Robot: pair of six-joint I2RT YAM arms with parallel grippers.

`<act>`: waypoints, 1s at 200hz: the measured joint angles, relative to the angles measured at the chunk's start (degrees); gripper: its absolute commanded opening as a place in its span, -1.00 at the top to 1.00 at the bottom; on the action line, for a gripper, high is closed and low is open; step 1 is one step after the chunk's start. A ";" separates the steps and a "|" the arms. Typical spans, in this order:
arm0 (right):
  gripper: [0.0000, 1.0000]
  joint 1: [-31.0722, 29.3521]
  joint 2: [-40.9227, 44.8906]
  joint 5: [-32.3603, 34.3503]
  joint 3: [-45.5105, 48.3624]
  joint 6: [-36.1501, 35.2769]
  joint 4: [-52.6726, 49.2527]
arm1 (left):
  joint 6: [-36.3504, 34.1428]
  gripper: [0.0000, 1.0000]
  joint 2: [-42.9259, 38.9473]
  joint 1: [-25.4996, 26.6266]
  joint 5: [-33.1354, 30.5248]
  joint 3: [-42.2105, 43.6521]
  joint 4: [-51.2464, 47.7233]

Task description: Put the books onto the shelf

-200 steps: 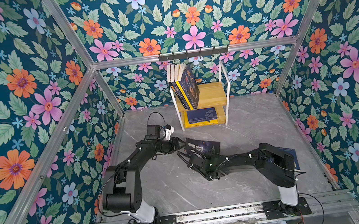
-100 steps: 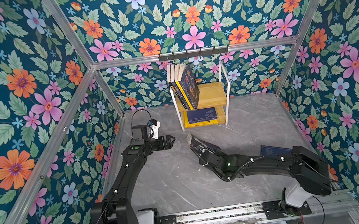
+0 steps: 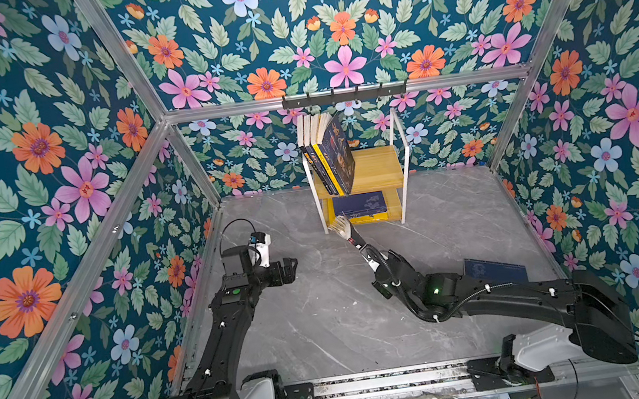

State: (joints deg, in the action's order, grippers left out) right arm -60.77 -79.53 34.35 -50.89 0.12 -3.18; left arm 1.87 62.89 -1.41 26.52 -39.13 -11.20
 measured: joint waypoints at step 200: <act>1.00 17.25 8.72 -12.17 -11.63 -0.35 8.96 | 3.26 -0.99 0.00 -9.03 13.64 6.10 11.78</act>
State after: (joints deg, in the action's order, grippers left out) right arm -43.53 -70.81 22.17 -62.52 -0.23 5.78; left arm 5.13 62.89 -10.44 40.16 -33.04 0.58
